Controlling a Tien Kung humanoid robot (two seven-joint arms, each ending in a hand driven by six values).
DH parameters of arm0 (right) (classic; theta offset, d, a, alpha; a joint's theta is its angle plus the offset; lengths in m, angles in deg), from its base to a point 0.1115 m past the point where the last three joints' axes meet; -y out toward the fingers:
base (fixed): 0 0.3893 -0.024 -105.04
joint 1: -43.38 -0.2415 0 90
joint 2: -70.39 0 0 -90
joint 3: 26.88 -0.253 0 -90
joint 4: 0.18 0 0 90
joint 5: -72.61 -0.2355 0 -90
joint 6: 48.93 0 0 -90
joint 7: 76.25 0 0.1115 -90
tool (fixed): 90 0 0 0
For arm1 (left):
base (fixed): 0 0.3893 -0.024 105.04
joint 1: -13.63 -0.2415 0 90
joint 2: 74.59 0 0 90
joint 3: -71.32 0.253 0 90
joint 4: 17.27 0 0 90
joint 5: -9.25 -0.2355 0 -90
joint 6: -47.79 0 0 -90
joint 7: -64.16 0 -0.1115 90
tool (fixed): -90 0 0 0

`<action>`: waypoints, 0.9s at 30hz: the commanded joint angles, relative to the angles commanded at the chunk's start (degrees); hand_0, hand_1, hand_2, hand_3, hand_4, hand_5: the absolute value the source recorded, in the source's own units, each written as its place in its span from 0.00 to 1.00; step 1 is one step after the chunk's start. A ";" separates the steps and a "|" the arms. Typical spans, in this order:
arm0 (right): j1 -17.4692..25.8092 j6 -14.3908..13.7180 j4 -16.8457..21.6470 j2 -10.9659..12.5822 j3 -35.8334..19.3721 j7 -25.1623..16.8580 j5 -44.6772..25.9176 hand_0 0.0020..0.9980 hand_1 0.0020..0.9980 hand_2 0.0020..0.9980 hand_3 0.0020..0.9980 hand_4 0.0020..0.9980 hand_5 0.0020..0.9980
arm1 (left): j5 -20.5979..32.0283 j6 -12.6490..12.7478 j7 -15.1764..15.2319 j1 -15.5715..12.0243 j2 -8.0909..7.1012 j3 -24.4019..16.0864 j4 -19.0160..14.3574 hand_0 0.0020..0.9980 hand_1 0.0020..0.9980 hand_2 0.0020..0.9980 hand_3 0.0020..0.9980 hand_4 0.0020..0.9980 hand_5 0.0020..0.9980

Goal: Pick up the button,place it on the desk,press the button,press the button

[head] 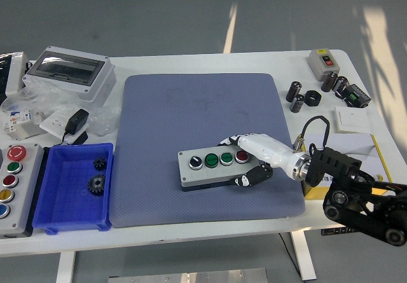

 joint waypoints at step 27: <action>1.29 4.16 3.00 3.26 -3.13 -0.51 -11.04 1.00 0.95 0.97 1.00 0.42 0.00 | -0.04 -0.05 0.06 -0.22 -0.03 0.12 0.00 0.63 0.58 0.55 0.60 0.62 0.20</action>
